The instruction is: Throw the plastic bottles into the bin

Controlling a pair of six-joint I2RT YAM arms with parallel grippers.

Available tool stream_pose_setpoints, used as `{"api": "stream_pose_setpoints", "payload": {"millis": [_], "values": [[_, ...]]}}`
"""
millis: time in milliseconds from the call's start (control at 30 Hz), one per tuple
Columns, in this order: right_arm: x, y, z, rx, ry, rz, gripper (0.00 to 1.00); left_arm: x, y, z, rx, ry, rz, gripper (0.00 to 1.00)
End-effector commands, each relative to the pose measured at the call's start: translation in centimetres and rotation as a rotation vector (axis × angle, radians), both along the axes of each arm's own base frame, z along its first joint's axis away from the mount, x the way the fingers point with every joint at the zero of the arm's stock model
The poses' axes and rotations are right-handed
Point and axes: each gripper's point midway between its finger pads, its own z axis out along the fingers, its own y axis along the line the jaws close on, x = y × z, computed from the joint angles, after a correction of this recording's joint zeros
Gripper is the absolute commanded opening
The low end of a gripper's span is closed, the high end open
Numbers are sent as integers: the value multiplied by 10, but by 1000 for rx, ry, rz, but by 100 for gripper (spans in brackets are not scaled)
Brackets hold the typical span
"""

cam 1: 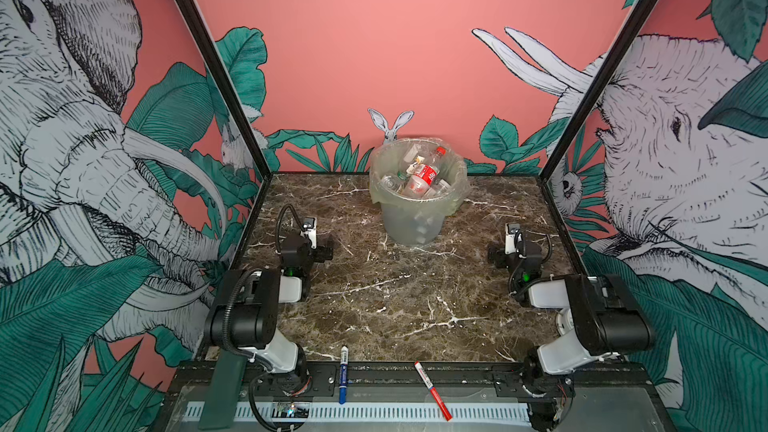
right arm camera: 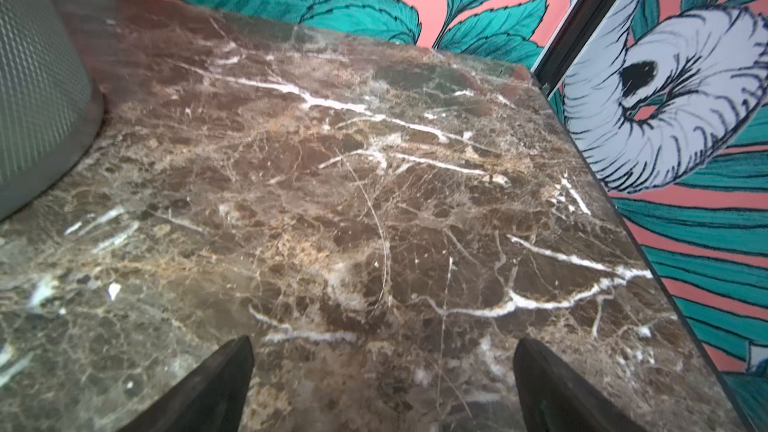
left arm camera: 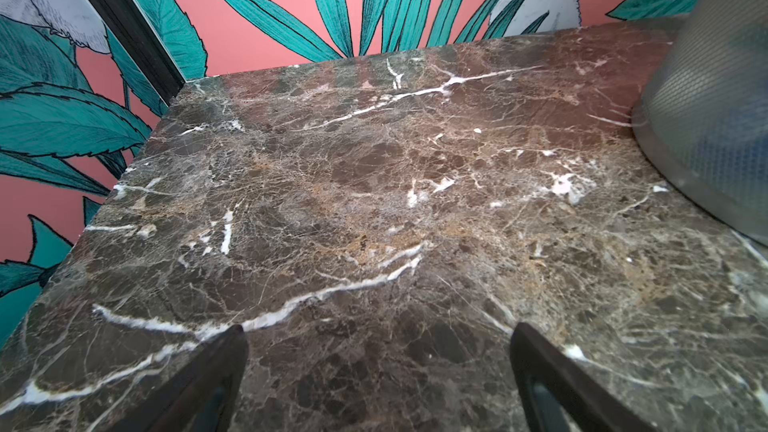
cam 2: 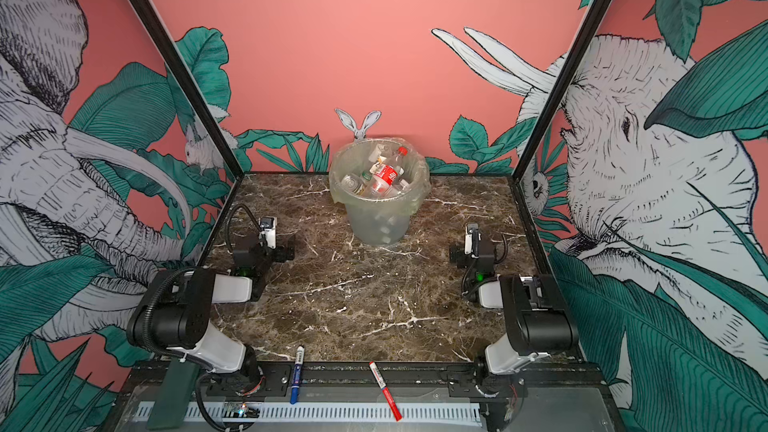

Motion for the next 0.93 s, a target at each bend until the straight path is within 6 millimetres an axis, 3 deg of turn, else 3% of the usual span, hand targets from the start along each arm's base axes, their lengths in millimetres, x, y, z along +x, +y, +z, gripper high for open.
{"api": "stream_pose_setpoints", "payload": {"millis": [0, 133, 900], "values": [[9, 0, 20, 29, -82, -3, 99, 2, 0, 9, 11, -24, -14, 100], [10, -7, 19, 29, -72, -53, 99, 2, 0, 9, 11, -24, -12, 100], [10, -7, 19, 29, -68, -52, 99, 3, 0, 9, 12, -23, -12, 100]]}}
